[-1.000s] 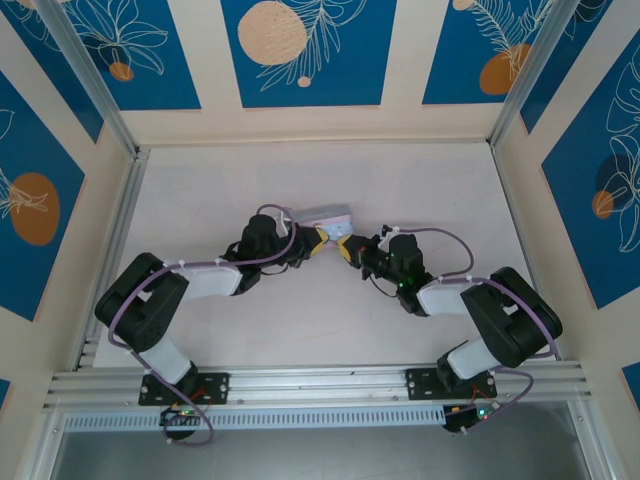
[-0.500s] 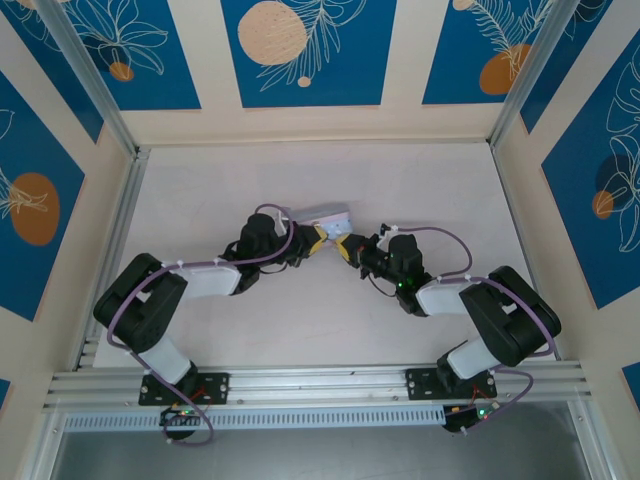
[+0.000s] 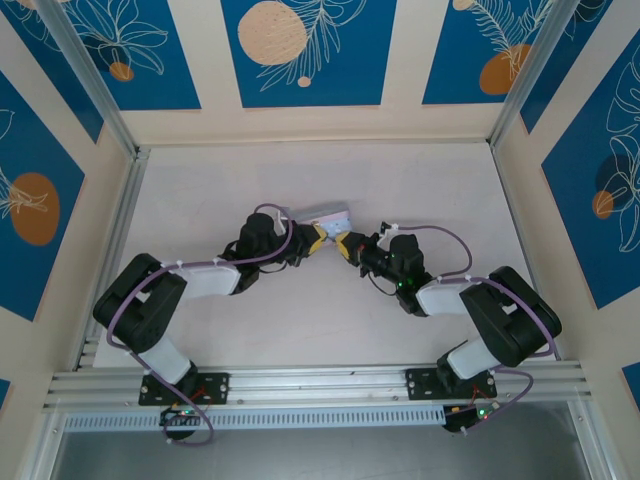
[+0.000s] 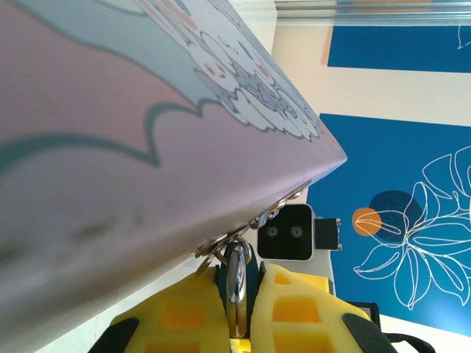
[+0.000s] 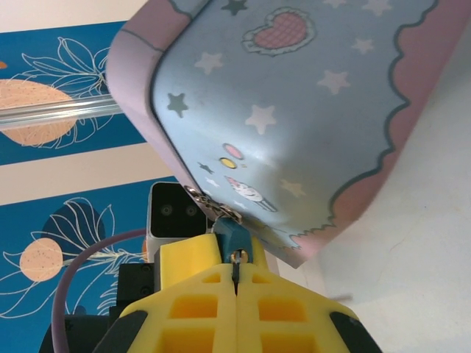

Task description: Unlock the padlock with the key

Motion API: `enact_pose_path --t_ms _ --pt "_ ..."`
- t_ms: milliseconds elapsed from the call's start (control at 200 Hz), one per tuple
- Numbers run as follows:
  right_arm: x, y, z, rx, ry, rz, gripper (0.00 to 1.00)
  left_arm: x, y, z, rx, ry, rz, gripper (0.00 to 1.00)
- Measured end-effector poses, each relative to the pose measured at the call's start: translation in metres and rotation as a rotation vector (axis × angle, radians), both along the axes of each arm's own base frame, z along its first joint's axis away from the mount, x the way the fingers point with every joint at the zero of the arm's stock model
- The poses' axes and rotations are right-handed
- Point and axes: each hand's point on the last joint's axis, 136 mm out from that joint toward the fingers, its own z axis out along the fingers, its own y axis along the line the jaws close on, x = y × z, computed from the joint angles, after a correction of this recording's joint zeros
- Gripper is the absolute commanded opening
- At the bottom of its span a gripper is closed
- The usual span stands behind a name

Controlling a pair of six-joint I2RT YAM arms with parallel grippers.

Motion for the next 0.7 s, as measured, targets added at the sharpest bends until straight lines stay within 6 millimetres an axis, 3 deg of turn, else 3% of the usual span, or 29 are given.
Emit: enact_pose_path --t_ms 700 --pt "0.0046 0.0009 -0.0035 0.010 -0.015 -0.002 0.00 0.0013 0.0011 0.0077 -0.039 0.046 0.020 0.00"
